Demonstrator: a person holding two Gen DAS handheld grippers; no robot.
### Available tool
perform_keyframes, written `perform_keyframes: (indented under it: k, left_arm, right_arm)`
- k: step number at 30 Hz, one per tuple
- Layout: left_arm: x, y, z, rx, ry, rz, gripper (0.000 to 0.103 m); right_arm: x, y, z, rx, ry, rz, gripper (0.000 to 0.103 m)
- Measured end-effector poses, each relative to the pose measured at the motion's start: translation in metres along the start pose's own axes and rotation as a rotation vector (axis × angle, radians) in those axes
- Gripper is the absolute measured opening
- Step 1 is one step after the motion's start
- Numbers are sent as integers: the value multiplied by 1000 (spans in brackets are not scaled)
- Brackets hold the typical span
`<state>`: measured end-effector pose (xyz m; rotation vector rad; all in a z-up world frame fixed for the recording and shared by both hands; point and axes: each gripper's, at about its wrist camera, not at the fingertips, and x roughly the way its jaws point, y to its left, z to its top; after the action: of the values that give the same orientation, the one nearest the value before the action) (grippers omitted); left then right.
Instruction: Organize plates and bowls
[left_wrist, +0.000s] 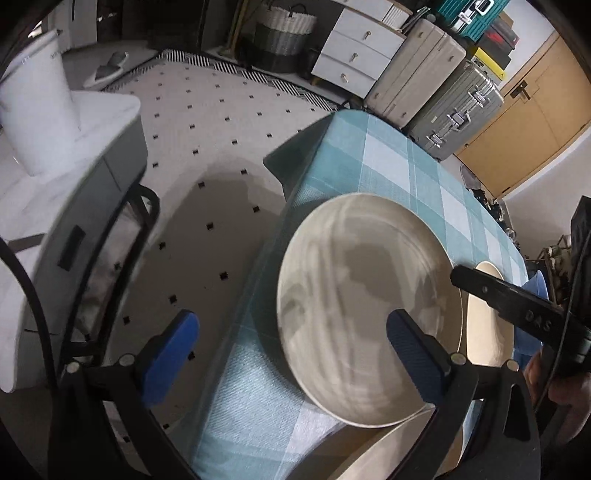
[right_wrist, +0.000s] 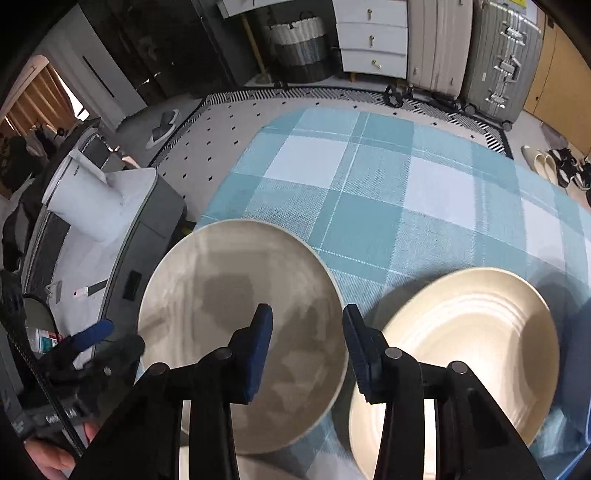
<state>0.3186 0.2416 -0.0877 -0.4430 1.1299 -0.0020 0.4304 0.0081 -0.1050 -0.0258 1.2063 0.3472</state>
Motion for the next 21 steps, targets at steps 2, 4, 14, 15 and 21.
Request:
perform_keyframes:
  k: [2,4,14,15,21]
  left_arm:
    - [5,1,1,6,8,-7,101]
    - [7,-2,2,25,0,8,101]
    - [25,-10,2,66,64,55,74]
    - [27,-10,2,71,71,62,70]
    - [30,-15,1,132,69,103,54]
  right_arm:
    - [5,1,4,-15,2,-24,41]
    - [10,2,7,-45,0,-59,41]
    - [30,4,12,-78,34,-81,41]
    - [32,3,12,-74,39,-85,41]
    - [40,-1,11,-51,58,-63,26]
